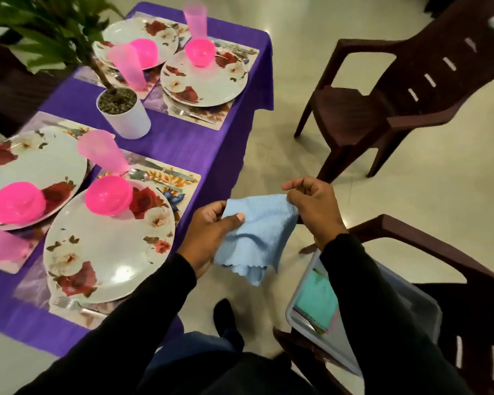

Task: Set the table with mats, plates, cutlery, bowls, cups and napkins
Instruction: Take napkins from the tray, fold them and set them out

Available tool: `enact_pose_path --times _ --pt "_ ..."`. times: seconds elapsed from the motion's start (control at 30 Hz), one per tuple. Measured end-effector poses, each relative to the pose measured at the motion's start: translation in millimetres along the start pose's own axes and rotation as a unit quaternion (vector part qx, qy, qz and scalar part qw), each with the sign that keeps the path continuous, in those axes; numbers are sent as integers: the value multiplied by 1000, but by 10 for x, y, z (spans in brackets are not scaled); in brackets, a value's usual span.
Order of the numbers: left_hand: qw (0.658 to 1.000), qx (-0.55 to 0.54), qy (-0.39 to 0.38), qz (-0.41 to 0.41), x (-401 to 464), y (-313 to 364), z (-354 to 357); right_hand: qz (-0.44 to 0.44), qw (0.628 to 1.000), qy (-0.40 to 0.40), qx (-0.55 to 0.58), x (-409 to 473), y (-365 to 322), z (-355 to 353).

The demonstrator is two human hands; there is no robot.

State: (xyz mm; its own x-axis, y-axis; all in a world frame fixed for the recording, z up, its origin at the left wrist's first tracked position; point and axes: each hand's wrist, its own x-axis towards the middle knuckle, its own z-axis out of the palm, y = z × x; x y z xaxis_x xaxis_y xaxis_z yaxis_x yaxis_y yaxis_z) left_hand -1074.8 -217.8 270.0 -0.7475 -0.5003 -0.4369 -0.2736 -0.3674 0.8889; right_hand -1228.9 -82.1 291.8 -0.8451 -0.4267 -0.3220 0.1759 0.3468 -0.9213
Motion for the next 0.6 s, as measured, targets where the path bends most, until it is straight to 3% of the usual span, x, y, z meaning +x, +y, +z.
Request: enact_pose_path --times 0.13,0.2,0.3,0.37,0.47,0.6 --pt "997 -40 71 3 126 207 -225 -121 961 -2 -248 155 -138 340" --pt "993 -54 108 17 240 320 -334 -194 954 -27 -226 171 -353 548" --pt "983 -80 165 23 361 509 -469 -251 937 -170 -172 153 -671 786" --pt "976 -113 185 13 416 627 -564 -263 911 -242 -206 179 -797 929" --pt "960 -183 210 17 466 783 -679 -296 874 -255 -289 351 -895 1156" --pt "945 -238 214 60 517 949 -788 -305 885 -257 -238 706 -1058 1476"
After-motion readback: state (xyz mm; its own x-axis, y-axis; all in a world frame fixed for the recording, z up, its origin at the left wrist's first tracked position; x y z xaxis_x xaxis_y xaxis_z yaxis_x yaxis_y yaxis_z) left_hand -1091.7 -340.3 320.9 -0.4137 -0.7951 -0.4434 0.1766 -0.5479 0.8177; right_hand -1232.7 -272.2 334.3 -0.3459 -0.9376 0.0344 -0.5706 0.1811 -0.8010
